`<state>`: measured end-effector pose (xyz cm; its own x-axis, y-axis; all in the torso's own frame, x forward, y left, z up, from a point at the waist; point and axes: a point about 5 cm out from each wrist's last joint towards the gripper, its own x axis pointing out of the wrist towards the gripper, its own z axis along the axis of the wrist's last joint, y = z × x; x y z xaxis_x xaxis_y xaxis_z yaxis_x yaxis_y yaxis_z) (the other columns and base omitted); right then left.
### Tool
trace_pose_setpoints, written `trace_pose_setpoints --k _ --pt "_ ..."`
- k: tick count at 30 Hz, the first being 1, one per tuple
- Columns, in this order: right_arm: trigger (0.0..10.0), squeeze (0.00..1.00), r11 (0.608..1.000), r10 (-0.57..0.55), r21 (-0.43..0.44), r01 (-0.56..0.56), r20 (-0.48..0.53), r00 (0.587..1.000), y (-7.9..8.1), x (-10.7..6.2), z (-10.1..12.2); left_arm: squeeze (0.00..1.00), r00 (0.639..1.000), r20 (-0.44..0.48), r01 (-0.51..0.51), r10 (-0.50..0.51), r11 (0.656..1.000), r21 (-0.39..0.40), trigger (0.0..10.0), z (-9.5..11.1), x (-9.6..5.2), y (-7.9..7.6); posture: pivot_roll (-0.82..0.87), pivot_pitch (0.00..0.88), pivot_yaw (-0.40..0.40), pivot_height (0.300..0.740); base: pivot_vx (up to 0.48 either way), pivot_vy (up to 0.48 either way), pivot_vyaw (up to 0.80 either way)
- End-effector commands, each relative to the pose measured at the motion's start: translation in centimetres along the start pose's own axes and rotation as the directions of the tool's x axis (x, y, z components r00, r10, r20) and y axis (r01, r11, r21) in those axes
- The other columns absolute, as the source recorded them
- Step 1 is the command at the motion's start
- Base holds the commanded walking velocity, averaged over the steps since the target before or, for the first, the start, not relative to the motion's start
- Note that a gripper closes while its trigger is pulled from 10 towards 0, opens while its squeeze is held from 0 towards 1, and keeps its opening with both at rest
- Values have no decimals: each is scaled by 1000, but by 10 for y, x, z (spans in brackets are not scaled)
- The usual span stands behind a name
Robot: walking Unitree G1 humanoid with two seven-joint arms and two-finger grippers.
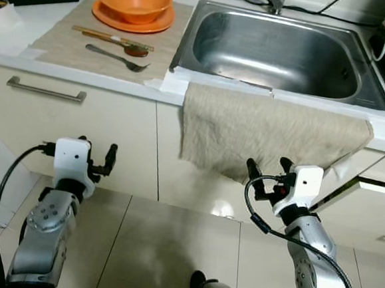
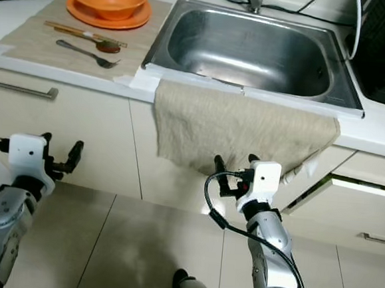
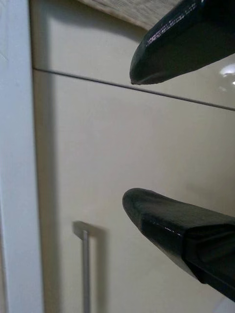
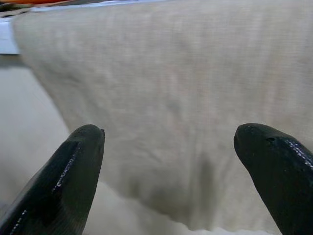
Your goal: Kitchen organization
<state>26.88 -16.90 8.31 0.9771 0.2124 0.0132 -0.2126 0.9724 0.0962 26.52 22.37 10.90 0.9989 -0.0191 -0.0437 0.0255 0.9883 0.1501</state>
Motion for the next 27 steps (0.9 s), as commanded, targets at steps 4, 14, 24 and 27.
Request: trace_pose_setpoints --k 4,14,24,27 --pt "10000 0 1000 -28 9 28 -10 1000 -5 -6 -4 0 1000 -2 8 -8 1000 26 10000 -1 1 0 -136 124 -7 740 0 373 -800" --pt "10000 0 999 -31 27 31 -5 999 -2 -8 -6 0 1000 3 25 -25 1000 13 10000 3 5 -2 -140 127 -2 740 0 344 -800" --pt "10000 0 1000 4 24 -4 9 1000 2 -3 -4 0 994 -7 -108 108 989 -103 10000 -2 -4 -4 -115 142 -21 740 0 -192 -240" --pt "10000 0 999 -2 38 1 17 1000 2 -1 -3 0 994 -16 -108 107 990 -92 10000 -5 -8 -7 -96 140 -32 740 0 0 0"
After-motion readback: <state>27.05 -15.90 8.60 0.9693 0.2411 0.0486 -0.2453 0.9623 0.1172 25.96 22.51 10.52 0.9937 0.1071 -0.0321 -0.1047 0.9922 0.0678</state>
